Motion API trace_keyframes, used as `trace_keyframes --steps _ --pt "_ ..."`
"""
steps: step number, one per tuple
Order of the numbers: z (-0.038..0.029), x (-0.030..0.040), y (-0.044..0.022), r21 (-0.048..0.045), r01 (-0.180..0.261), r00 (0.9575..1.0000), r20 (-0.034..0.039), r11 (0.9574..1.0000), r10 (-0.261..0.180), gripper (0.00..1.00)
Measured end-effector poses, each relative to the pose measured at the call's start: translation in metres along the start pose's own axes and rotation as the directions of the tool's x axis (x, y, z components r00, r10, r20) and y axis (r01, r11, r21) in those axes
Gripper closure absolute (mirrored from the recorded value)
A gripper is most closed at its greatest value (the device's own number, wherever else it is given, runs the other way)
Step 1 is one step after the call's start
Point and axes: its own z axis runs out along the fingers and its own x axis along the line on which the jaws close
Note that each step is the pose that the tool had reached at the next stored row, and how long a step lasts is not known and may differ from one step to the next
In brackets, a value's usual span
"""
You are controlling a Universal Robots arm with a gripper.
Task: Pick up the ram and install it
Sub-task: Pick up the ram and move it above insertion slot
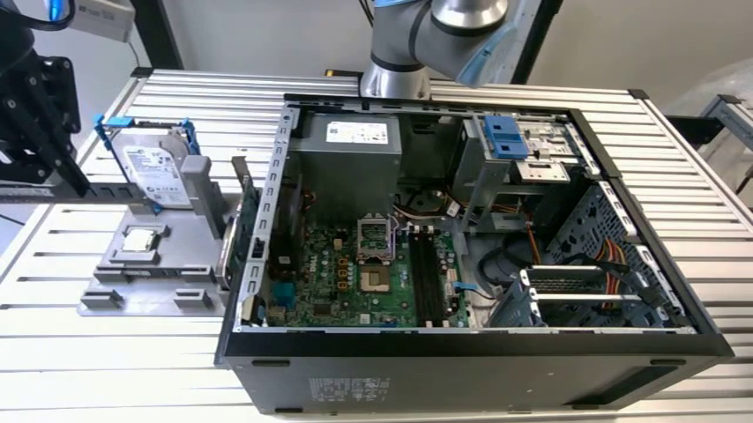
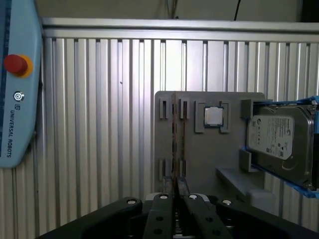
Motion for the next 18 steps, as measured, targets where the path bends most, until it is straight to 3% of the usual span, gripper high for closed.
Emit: trace_keyframes --steps 18 --pt "-0.0071 -0.0002 0.0 0.0 0.0 1.0 0.0 1.0 0.0 1.0"
